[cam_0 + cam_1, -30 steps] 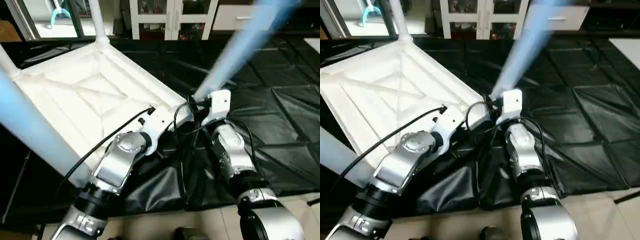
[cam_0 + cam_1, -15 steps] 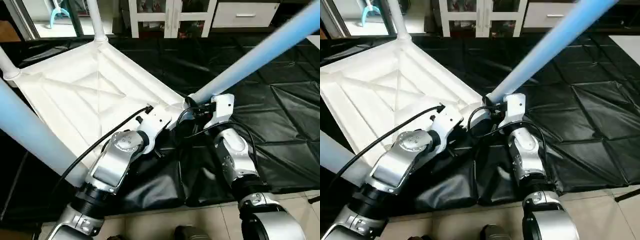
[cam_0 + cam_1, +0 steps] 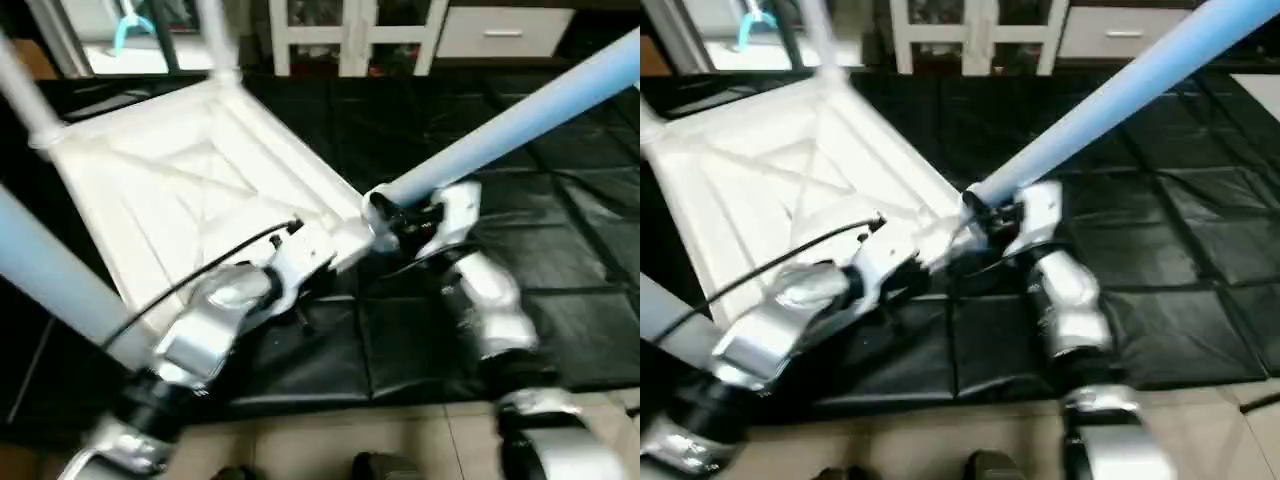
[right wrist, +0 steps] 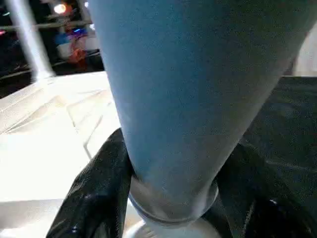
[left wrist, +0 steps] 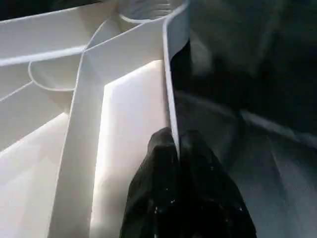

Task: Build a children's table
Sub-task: Insert table leg to table base

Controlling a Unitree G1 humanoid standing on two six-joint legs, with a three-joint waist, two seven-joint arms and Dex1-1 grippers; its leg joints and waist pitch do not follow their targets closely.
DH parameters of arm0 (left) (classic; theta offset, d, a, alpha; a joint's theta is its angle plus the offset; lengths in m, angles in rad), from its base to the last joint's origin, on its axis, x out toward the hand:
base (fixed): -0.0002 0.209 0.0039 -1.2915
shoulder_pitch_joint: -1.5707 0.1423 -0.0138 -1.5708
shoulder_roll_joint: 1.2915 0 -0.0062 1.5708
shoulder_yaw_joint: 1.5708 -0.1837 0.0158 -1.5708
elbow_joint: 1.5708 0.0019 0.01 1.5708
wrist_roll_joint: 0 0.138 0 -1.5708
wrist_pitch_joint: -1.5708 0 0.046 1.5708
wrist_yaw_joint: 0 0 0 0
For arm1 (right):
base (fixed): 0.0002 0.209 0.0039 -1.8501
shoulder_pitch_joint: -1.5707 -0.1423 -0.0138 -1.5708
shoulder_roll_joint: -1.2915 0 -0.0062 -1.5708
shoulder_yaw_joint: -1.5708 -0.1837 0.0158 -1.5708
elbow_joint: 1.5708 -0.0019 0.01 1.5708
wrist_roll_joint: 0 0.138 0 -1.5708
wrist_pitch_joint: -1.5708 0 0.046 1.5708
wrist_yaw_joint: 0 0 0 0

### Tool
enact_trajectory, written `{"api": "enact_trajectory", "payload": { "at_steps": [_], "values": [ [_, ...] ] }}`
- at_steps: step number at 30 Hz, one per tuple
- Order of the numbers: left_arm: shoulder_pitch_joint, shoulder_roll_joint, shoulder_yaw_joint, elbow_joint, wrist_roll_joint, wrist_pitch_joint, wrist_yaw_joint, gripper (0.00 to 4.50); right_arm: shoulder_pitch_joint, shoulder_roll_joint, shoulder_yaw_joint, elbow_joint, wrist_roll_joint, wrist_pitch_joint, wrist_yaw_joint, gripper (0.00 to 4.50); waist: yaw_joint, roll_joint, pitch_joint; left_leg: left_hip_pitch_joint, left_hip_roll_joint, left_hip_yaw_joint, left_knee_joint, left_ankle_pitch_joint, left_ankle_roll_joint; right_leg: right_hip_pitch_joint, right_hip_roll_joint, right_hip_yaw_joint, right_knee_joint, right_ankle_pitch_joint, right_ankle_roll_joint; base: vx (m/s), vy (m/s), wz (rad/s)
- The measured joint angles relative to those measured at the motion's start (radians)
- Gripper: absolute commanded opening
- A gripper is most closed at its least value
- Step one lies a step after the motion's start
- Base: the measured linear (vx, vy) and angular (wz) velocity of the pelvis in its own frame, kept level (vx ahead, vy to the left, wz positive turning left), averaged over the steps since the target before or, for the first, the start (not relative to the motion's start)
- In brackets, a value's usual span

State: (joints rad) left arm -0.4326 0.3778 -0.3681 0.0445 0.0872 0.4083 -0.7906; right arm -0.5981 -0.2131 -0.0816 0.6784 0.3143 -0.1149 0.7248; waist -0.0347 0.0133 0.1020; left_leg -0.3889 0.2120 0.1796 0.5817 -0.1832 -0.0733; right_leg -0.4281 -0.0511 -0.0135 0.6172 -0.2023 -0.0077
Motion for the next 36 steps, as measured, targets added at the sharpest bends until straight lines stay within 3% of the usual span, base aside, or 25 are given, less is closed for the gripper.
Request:
{"api": "enact_trajectory", "payload": {
  "at_steps": [3, 7, 12, 16, 24, 36],
  "values": [
    [0.018, 0.092, -0.016, -0.010, -0.033, -0.095, -0.140, 0.00, 0.000, -0.118, 0.013, -0.022, 0.029, 0.119, 0.169, 2.04, 0.025, 0.000, 0.000, 0.002, 0.000, 0.000, 0.002, 0.000, 0.000, 0.004, -0.002, -0.001, 0.000, 0.000, 0.000, 0.000, 0.000, 0.00],
    [0.011, 0.109, -0.052, -0.002, -0.034, -0.153, -0.213, 0.00, 0.000, -0.210, 0.073, -0.063, 0.042, 0.220, 0.394, 2.04, 0.042, 0.000, 0.001, 0.004, -0.002, 0.003, 0.005, -0.002, 0.003, 0.009, -0.006, -0.002, 0.000, 0.000, 0.000, 0.000, 0.000, 0.00],
    [-0.009, 0.094, -0.076, 0.043, -0.034, -0.218, -0.236, 0.00, 0.031, -0.303, 0.116, -0.165, 0.091, 0.351, 0.581, 2.03, 0.044, -0.003, 0.002, 0.004, -0.003, 0.008, 0.011, -0.003, 0.009, 0.011, -0.009, 0.000, 0.000, 0.000, 0.000, 0.000, 0.000, 0.00],
    [-0.021, 0.094, -0.075, 0.062, -0.035, -0.239, -0.251, 0.00, 0.089, -0.361, 0.168, -0.242, 0.115, 0.416, 0.695, 2.03, 0.045, -0.012, 0.005, 0.004, -0.002, 0.010, 0.014, -0.003, 0.009, 0.010, -0.009, 0.000, 0.004, 0.000, 0.000, 0.000, 0.000, 0.00],
    [-0.029, 0.101, -0.072, 0.094, -0.037, -0.284, -0.265, 0.00, 0.100, -0.397, 0.169, -0.268, 0.102, 0.395, 0.725, 2.03, 0.041, -0.014, 0.006, 0.005, 0.000, 0.013, 0.016, -0.003, 0.009, 0.009, -0.009, 0.001, 0.008, 0.000, 0.000, 0.000, 0.000, 0.00],
    [-0.028, 0.108, -0.069, 0.101, -0.045, -0.300, -0.280, 0.00, 0.094, -0.398, 0.168, -0.227, 0.035, 0.287, 0.707, 2.03, 0.041, -0.014, 0.006, 0.004, 0.000, 0.014, 0.016, -0.003, 0.009, 0.009, -0.010, 0.001, 0.008, 0.000, 0.000, 0.000, 0.000, 0.00]
  ]
}}
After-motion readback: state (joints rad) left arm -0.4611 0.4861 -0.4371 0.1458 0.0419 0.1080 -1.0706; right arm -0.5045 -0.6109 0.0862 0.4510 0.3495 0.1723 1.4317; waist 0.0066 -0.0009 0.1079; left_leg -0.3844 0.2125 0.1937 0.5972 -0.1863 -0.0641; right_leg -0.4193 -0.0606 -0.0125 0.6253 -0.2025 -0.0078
